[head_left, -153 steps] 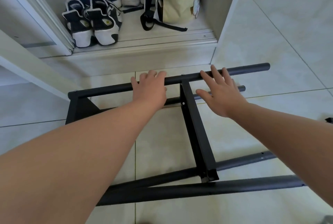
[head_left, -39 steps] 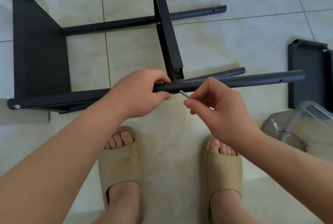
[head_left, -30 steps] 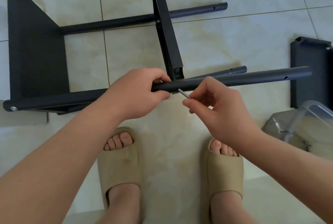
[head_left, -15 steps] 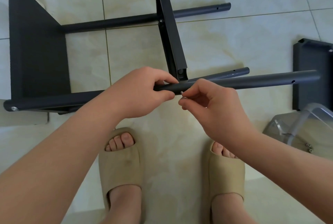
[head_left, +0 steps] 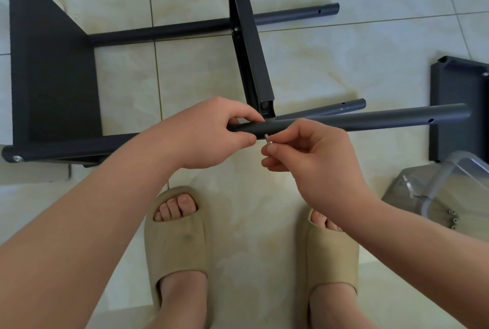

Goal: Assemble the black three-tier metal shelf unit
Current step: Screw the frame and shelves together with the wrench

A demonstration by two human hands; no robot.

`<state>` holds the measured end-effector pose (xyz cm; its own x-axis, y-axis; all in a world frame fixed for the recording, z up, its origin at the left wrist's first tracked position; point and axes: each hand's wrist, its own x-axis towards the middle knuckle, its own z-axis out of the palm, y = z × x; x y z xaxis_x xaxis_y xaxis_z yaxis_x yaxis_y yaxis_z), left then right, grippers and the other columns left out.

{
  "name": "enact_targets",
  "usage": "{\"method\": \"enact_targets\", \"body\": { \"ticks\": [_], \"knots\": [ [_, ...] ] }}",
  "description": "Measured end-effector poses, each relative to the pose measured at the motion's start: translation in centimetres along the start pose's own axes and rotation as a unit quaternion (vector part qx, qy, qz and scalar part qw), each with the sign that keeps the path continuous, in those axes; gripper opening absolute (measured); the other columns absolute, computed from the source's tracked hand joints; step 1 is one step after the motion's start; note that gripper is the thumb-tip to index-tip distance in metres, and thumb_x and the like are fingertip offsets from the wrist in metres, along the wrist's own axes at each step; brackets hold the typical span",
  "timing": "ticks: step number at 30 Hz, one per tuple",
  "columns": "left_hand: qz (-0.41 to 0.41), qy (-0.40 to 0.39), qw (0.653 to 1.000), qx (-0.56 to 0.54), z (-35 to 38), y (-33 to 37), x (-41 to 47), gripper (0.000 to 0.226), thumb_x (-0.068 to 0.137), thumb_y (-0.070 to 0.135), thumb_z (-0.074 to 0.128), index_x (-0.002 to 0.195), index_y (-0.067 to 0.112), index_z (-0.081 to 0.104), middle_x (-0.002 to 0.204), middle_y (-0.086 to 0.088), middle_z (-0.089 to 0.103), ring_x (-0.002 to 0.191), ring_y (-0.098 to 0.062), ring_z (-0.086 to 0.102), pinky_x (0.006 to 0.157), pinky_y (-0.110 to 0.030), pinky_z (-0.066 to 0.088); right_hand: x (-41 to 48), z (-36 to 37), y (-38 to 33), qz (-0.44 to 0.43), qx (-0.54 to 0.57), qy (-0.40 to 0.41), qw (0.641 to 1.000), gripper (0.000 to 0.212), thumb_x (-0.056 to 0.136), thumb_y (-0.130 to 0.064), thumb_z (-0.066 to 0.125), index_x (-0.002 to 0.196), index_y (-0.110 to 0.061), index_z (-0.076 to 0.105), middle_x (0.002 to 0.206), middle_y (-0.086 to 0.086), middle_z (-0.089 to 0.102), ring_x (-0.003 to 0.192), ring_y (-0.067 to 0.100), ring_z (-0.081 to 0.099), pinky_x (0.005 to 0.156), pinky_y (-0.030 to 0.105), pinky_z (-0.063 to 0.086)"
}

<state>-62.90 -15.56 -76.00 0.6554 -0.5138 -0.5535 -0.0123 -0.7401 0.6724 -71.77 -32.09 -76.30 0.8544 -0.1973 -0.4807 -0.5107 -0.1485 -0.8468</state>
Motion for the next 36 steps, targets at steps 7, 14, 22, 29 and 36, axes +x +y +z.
{"method": "enact_targets", "body": {
  "ticks": [7, 14, 22, 29, 36],
  "knots": [
    [-0.01, -0.012, 1.0, -0.017, -0.2, 0.0, 0.2, 0.023, 0.097, 0.031, 0.061, 0.114, 0.044, 0.065, 0.085, 0.011, 0.065, 0.063, -0.011, 0.054, 0.059, -0.024, 0.038, 0.2, 0.2, -0.2, 0.022, 0.035, 0.003, 0.999, 0.01, 0.089, 0.005, 0.07, 0.084, -0.003, 0.068, 0.073, 0.01, 0.074, 0.066, 0.019, 0.074, 0.068, 0.029, 0.063],
    [-0.017, -0.018, 0.999, -0.028, -0.1, 0.2, 0.1, 0.02, 0.096, 0.03, 0.062, 0.11, 0.044, 0.066, 0.087, 0.013, 0.066, 0.07, -0.012, 0.058, 0.062, -0.025, 0.04, 0.2, 0.3, -0.2, -0.024, -0.07, 0.002, 0.997, 0.017, 0.089, -0.001, 0.071, 0.079, -0.015, 0.069, 0.073, 0.0, 0.074, 0.067, 0.009, 0.073, 0.077, 0.033, 0.061],
    [-0.034, -0.005, 0.999, -0.009, -0.4, 0.3, 0.1, 0.008, 0.095, 0.033, 0.064, 0.098, 0.035, 0.071, 0.088, 0.005, 0.069, 0.056, -0.006, 0.052, 0.052, -0.019, 0.04, 1.1, -0.7, -0.7, -0.165, -0.369, 0.045, 0.914, 0.021, 0.085, -0.036, 0.076, 0.077, -0.024, 0.061, 0.061, -0.011, 0.059, 0.064, 0.014, 0.059, 0.058, 0.035, 0.048],
    [-0.048, -0.014, 0.999, -0.012, -0.6, 0.6, 0.0, 0.014, 0.095, 0.037, 0.061, 0.094, 0.033, 0.074, 0.091, -0.007, 0.071, 0.077, -0.022, 0.066, 0.069, -0.039, 0.053, 2.4, -1.5, -0.9, -0.235, -0.494, 0.056, 0.835, 0.043, 0.077, -0.061, 0.06, 0.1, -0.024, 0.064, 0.095, -0.005, 0.06, 0.089, 0.025, 0.054, 0.081, 0.04, 0.039],
    [-0.091, 0.016, 0.995, -0.028, -0.9, 0.8, 1.1, 0.041, 0.101, 0.05, 0.042, 0.093, 0.025, 0.073, 0.079, -0.002, 0.073, 0.075, -0.015, 0.064, 0.077, -0.033, 0.05, 2.7, -2.0, -1.4, -0.195, -0.48, 0.009, 0.855, 0.041, 0.087, -0.069, 0.054, 0.101, -0.032, 0.068, 0.084, -0.012, 0.064, 0.08, 0.014, 0.055, 0.09, 0.035, 0.033]
  ]
}}
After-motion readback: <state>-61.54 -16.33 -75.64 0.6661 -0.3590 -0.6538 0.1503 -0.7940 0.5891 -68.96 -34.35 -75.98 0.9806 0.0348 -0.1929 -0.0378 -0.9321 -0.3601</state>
